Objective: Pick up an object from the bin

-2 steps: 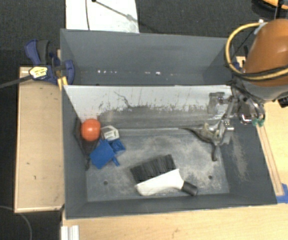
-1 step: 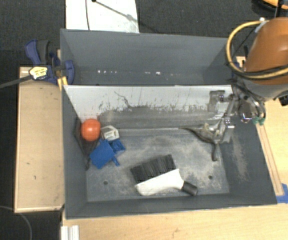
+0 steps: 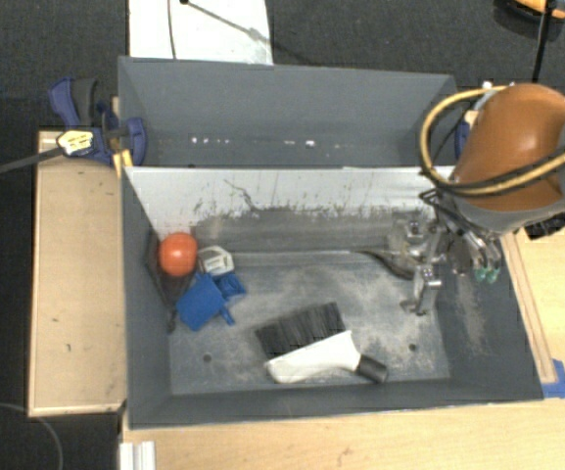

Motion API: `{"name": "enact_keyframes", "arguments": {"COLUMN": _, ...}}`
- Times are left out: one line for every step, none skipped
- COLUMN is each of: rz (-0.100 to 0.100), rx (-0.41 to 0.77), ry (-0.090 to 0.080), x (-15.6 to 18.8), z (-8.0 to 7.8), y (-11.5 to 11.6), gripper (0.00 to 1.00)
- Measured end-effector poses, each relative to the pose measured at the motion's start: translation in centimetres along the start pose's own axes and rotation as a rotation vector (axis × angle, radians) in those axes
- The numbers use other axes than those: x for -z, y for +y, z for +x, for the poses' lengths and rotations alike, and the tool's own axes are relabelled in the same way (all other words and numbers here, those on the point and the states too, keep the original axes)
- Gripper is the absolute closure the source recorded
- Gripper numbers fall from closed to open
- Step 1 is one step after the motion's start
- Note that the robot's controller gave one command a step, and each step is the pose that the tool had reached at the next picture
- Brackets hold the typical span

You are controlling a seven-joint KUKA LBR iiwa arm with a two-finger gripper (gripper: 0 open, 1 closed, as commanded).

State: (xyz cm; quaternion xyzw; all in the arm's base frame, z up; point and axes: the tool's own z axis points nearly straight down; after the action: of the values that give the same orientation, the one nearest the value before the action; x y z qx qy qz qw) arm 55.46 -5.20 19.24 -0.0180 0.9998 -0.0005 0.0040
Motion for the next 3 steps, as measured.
{"name": "enact_keyframes", "arguments": {"rz": -0.005, "rx": -0.063, "ry": 0.014, "x": -2.0, "z": 2.3, "y": -2.4, "gripper": 0.0}}
{"name": "enact_keyframes", "arguments": {"rz": 0.003, "rx": -0.173, "ry": -0.004, "x": -3.2, "z": 2.3, "y": -1.5, "gripper": 0.0}}
{"name": "enact_keyframes", "arguments": {"rz": -0.004, "rx": 0.066, "ry": 0.006, "x": -4.8, "z": 4.1, "y": 1.2, "gripper": 0.0}}
